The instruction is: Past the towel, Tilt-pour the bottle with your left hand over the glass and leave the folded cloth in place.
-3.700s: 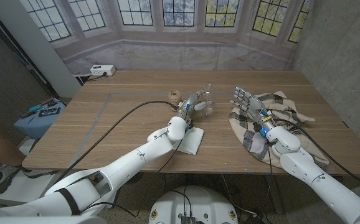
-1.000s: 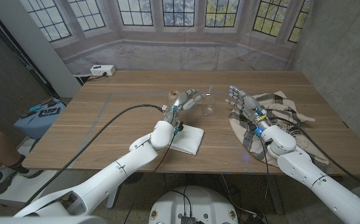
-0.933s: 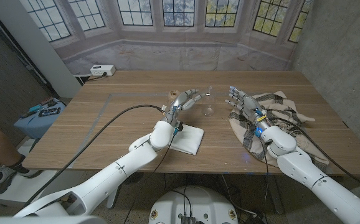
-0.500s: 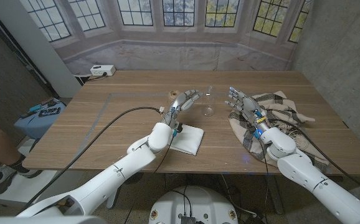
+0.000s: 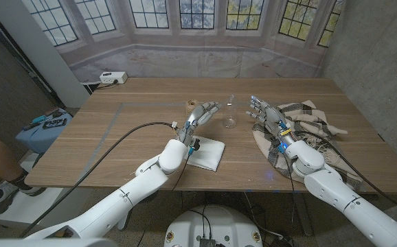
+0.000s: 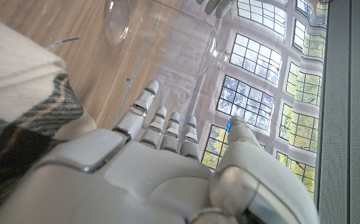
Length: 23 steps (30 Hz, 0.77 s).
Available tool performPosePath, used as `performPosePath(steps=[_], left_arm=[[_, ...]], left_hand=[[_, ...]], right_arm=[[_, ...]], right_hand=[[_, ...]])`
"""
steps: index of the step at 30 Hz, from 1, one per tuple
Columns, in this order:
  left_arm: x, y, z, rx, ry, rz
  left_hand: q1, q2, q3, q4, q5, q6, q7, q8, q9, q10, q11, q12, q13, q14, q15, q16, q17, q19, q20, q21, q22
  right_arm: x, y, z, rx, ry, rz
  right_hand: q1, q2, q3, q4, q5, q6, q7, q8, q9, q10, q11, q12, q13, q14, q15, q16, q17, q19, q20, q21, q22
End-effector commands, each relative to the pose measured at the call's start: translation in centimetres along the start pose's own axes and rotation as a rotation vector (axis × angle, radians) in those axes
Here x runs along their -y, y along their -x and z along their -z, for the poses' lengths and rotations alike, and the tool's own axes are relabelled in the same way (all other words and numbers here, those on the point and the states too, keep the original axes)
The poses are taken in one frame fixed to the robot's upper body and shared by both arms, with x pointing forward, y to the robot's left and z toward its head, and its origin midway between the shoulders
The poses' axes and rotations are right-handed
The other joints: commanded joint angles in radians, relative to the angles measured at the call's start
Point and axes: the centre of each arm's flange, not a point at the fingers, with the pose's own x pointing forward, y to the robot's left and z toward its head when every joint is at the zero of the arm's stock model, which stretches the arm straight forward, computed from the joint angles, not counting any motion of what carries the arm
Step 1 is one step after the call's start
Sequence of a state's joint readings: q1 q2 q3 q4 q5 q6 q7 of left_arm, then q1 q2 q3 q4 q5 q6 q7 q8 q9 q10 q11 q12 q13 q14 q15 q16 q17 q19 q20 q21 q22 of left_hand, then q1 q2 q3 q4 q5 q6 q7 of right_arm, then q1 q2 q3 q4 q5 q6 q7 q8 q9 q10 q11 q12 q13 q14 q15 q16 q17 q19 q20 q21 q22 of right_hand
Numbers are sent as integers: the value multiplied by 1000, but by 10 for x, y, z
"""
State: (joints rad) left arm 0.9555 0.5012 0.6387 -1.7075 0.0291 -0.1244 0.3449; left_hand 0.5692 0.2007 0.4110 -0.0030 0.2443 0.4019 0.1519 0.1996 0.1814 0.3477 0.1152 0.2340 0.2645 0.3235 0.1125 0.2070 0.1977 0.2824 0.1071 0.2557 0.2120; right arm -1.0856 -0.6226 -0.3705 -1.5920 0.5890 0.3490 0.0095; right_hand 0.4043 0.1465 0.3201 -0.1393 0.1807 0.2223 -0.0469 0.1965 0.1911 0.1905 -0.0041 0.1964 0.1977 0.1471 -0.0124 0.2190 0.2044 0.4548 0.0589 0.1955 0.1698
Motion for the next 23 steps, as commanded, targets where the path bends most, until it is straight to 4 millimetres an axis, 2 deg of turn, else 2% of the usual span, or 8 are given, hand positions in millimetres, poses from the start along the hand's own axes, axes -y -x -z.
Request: performPosePath(steps=[1, 4, 9, 23], left_arm=[[2, 15, -5, 0, 59, 12], [3, 17, -6, 5, 73, 27], [5, 26, -9, 9, 93, 41], [4, 51, -19, -12, 141, 56]], left_hand=[[20, 13, 50, -3, 35, 8, 4, -3, 3, 5, 7, 1, -2, 9, 1, 3, 2, 2, -5, 8, 4], [38, 12, 96, -5, 71, 12, 2, -4, 2, 10, 3, 1, -6, 12, 0, 2, 2, 1, -8, 11, 5], [42, 18, 132, 12, 100, 12, 6, -7, 3, 9, 9, -1, -9, 11, 5, 3, 5, -4, -7, 13, 8], [29, 4, 152, 36, 122, 15, 5, -8, 3, 12, 10, -1, -12, 12, 3, 3, 8, -6, -12, 16, 9]], right_arm=[[-7, -2, -1, 2, 1, -7], [-8, -2, 0, 3, 2, -9], [-8, -3, 0, -2, 2, -12], [-4, -3, 4, -19, 3, -12]], right_hand=[[13, 1, 3, -1, 7, 2, 9, -2, -1, 6, 0, 3, 2, 5, 2, 3, 4, 2, -3, 0, 5], [13, 2, 3, -1, 8, 2, 9, -2, -1, 6, -1, 3, 2, 5, 2, 2, 4, 2, -4, 0, 5], [14, 2, 3, -1, 8, 2, 12, -2, -1, 7, -2, 3, 2, 5, 1, 2, 4, 1, -4, 0, 5], [14, 3, 3, -1, 8, 0, 17, -2, -1, 6, -1, 3, 2, 5, -1, 2, 4, 1, -5, 0, 5]])
